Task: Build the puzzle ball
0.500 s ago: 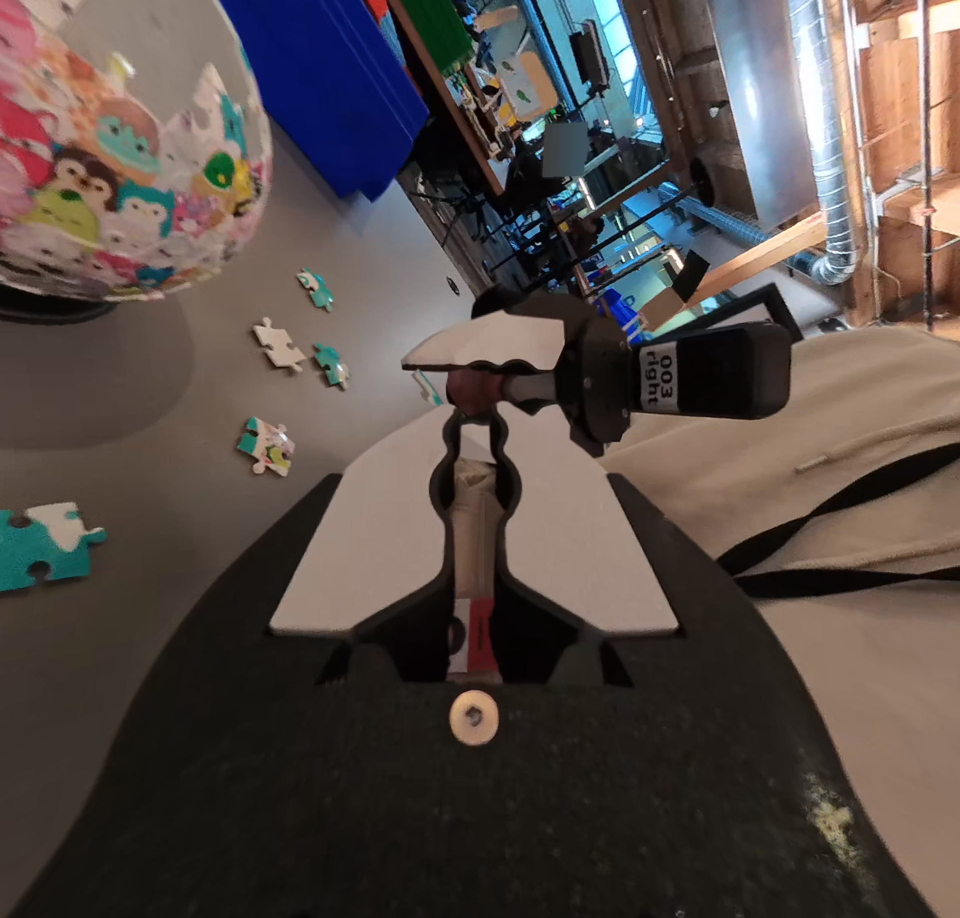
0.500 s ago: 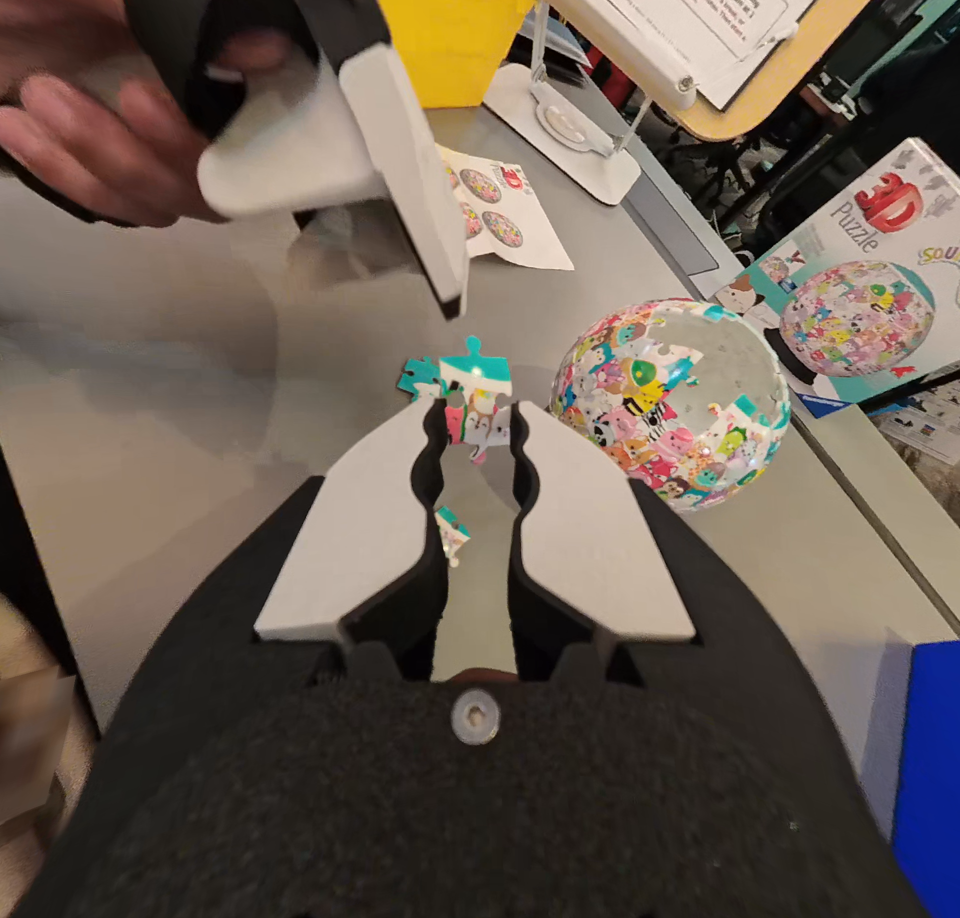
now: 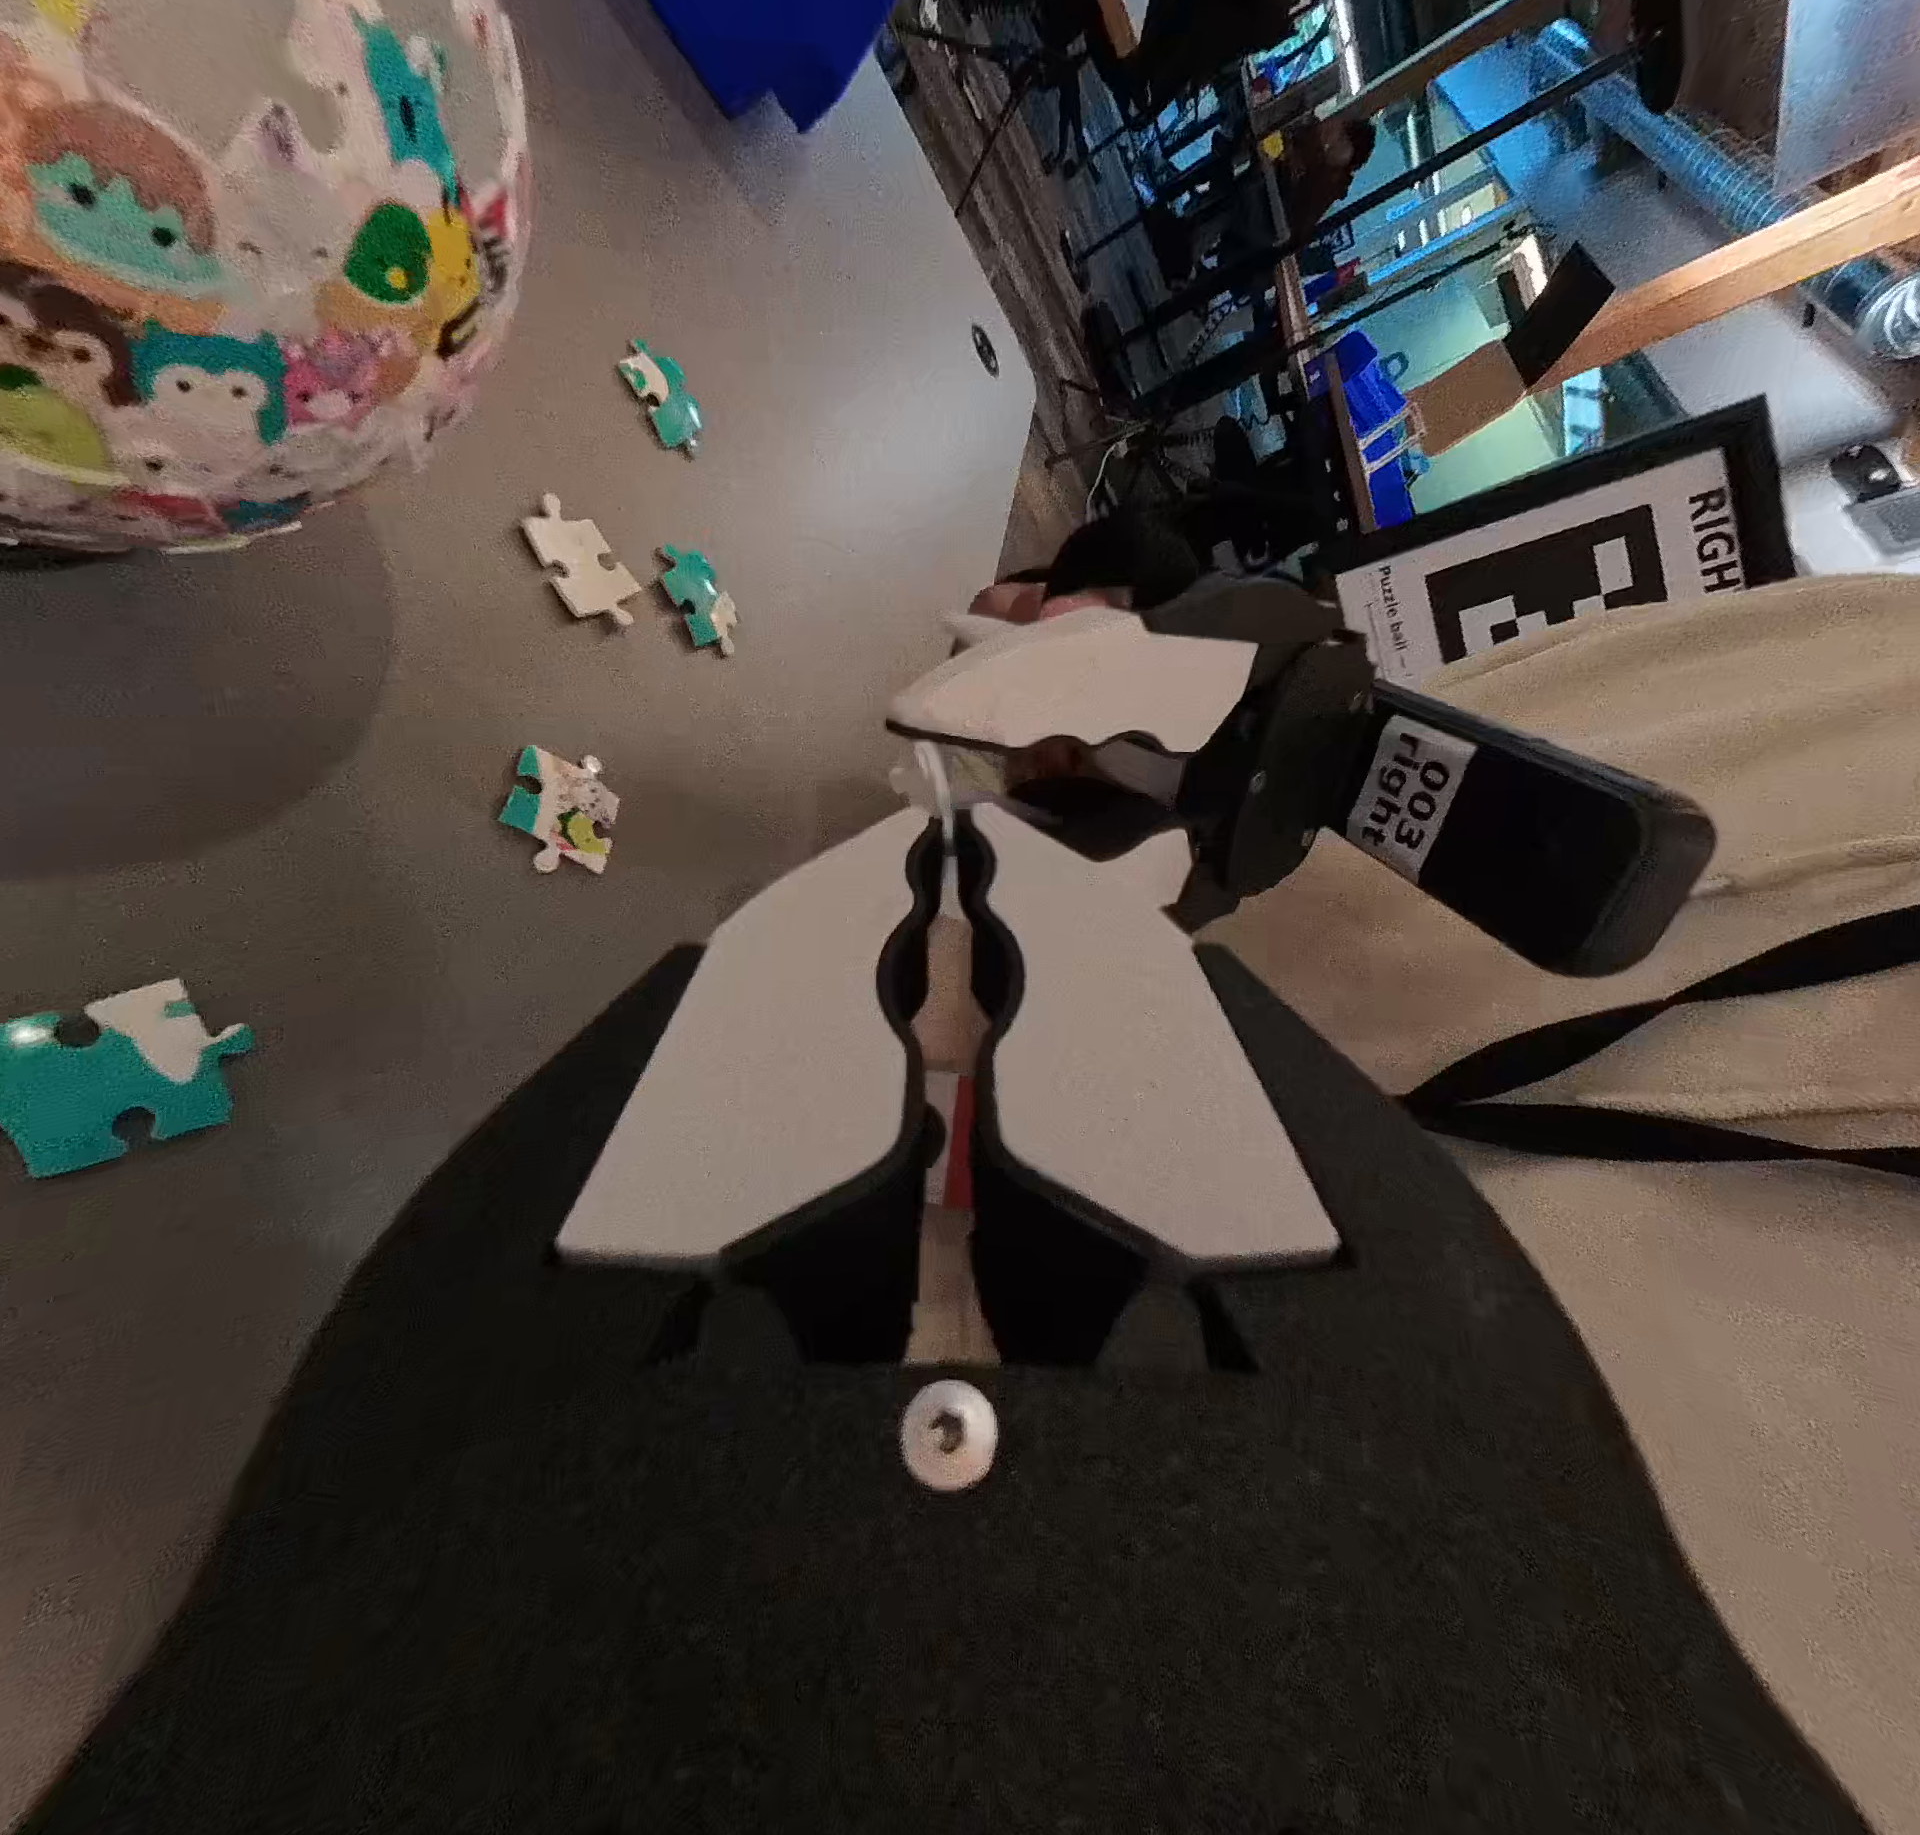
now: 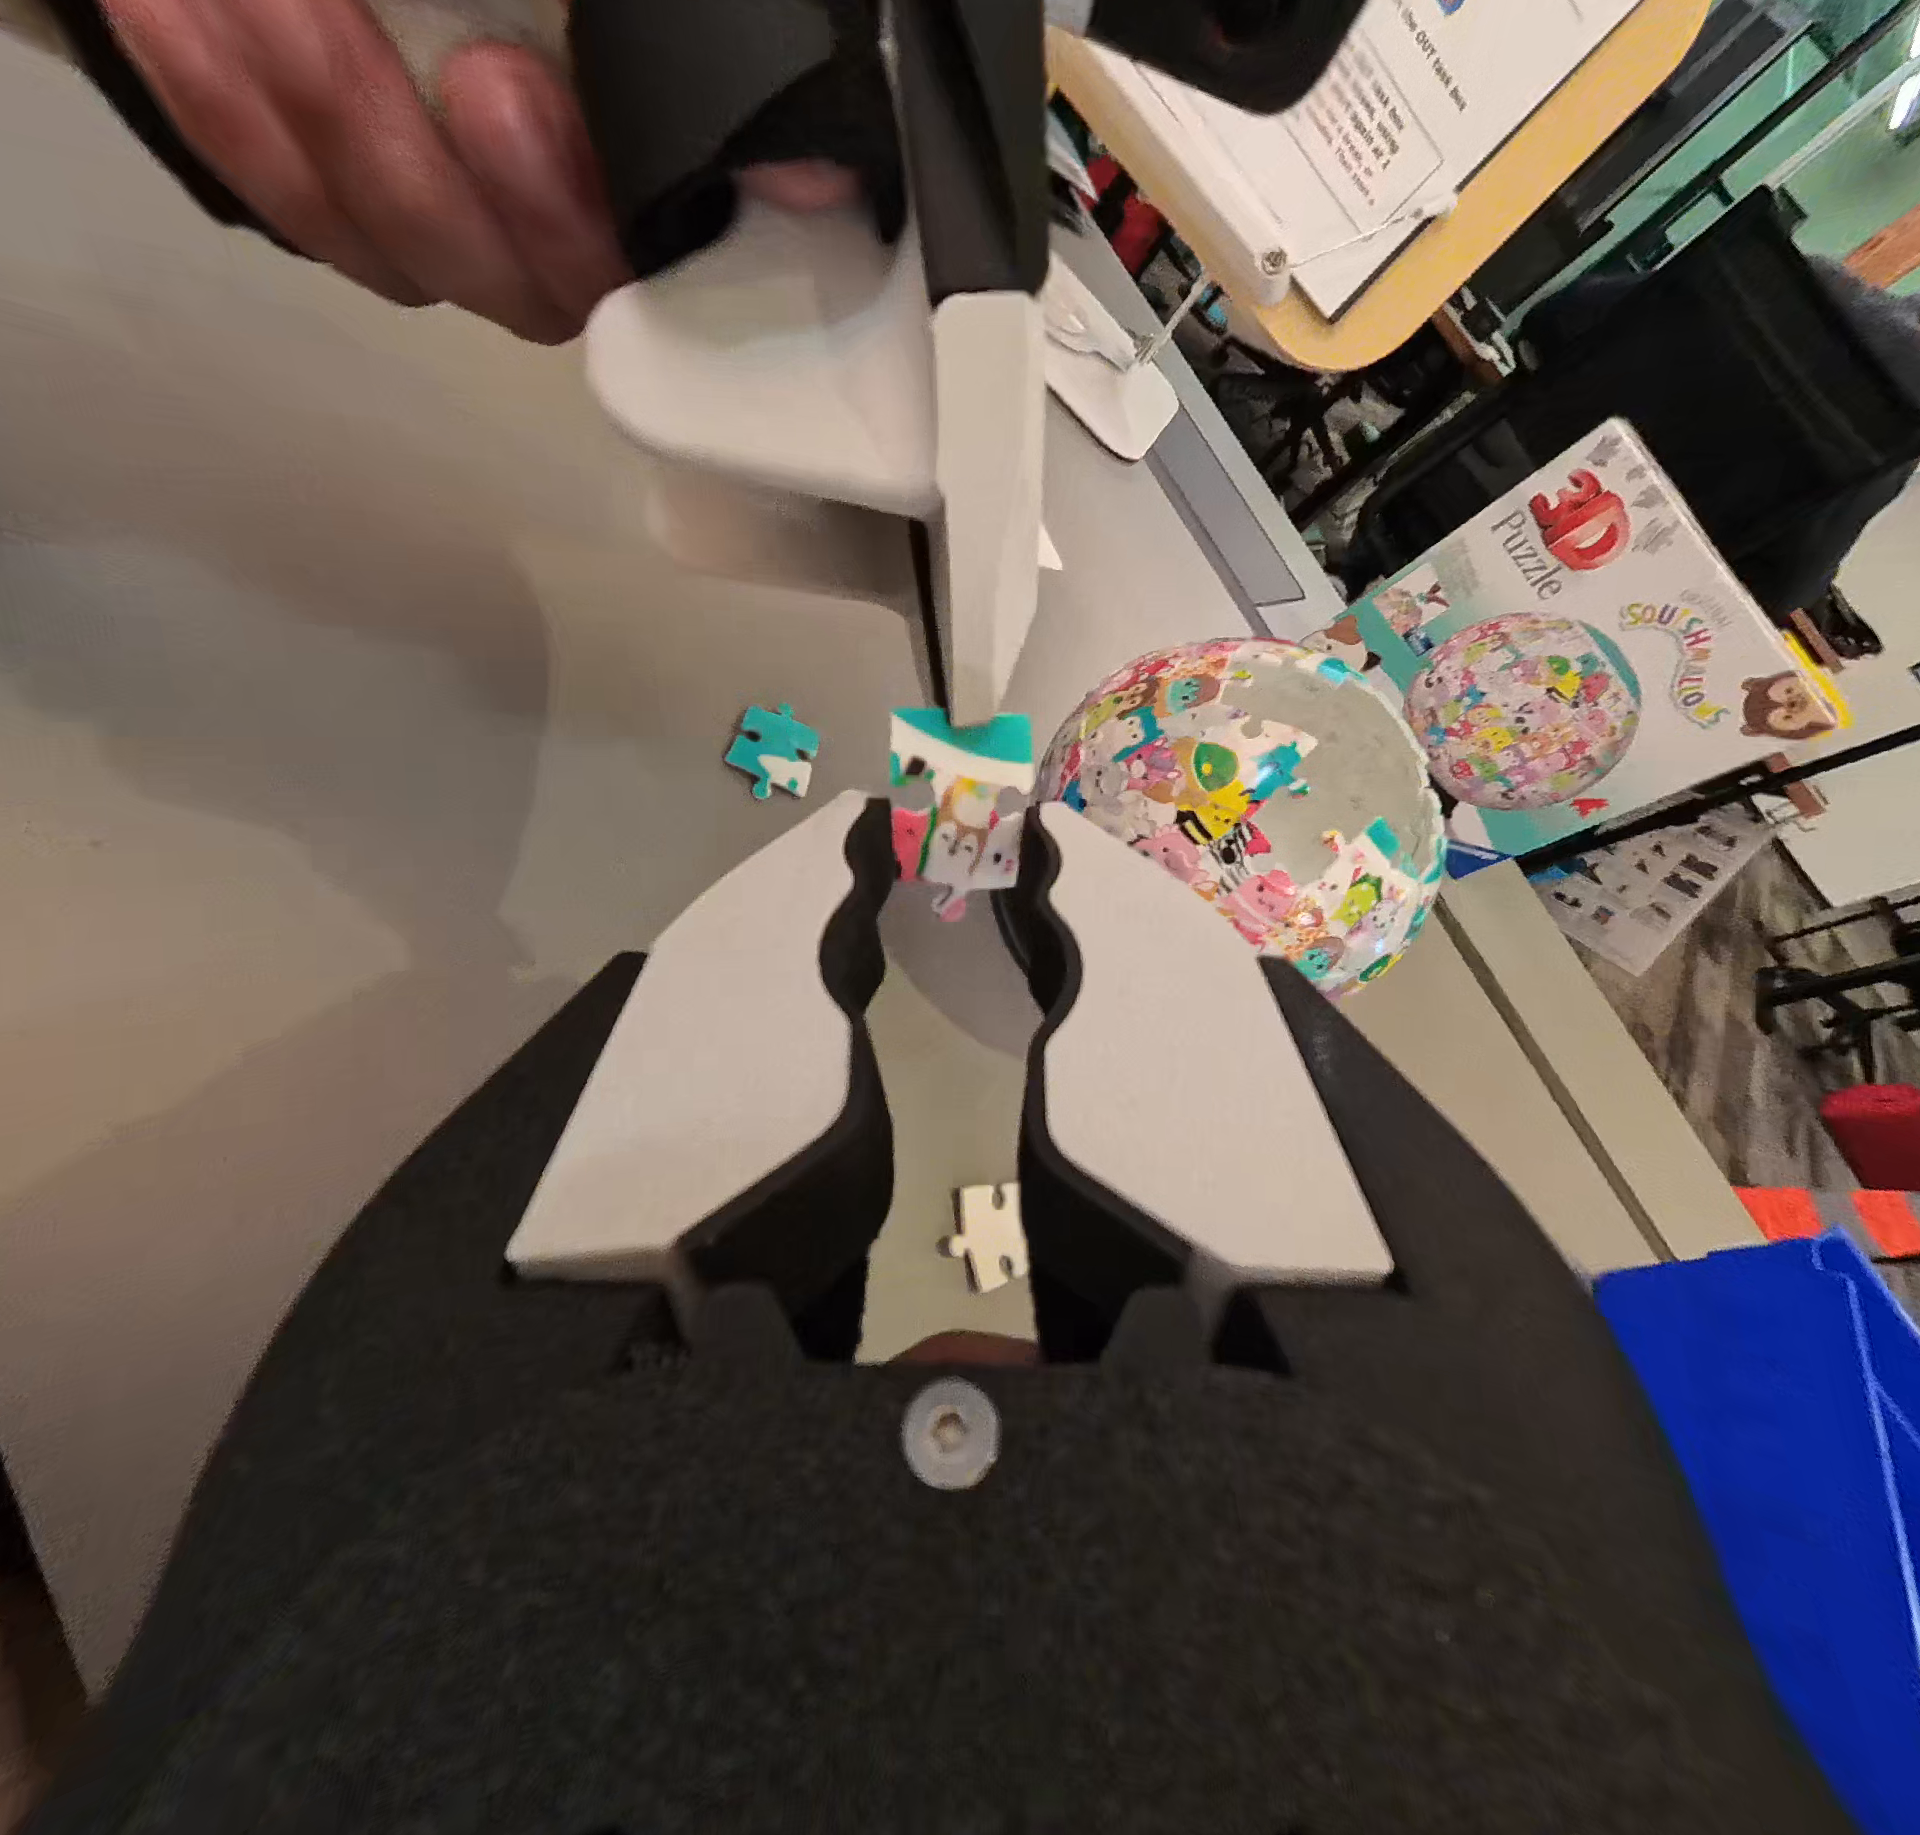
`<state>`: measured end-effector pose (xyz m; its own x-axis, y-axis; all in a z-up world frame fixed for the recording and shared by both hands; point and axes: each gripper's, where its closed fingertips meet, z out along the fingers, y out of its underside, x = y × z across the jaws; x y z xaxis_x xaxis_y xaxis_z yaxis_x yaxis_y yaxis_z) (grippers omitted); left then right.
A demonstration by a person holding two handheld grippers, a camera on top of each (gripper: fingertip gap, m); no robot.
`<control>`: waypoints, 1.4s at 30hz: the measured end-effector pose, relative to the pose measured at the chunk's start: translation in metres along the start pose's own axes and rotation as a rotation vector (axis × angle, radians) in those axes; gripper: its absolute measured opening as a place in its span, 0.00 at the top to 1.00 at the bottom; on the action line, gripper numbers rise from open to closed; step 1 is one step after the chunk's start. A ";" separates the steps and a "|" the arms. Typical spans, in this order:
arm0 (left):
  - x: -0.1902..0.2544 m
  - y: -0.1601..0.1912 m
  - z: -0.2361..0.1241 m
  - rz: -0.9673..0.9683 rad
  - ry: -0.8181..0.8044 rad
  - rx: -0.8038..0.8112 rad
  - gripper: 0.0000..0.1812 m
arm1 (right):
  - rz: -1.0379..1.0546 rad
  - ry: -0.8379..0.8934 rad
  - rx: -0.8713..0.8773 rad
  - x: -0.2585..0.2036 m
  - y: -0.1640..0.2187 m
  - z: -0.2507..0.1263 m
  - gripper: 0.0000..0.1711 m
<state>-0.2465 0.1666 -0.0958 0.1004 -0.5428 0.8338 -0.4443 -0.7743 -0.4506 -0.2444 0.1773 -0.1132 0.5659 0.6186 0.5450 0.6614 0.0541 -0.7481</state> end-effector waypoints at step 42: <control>0.061 -0.068 0.008 0.200 0.287 -0.470 0.99 | 1.205 -0.902 0.699 0.055 -0.025 -0.053 0.94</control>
<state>-0.2027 0.1831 -0.0167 -0.2420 -0.5036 0.8294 -0.7834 -0.4029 -0.4732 -0.2037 0.1686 -0.0440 -0.0581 0.7755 -0.6287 -0.3915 -0.5970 -0.7002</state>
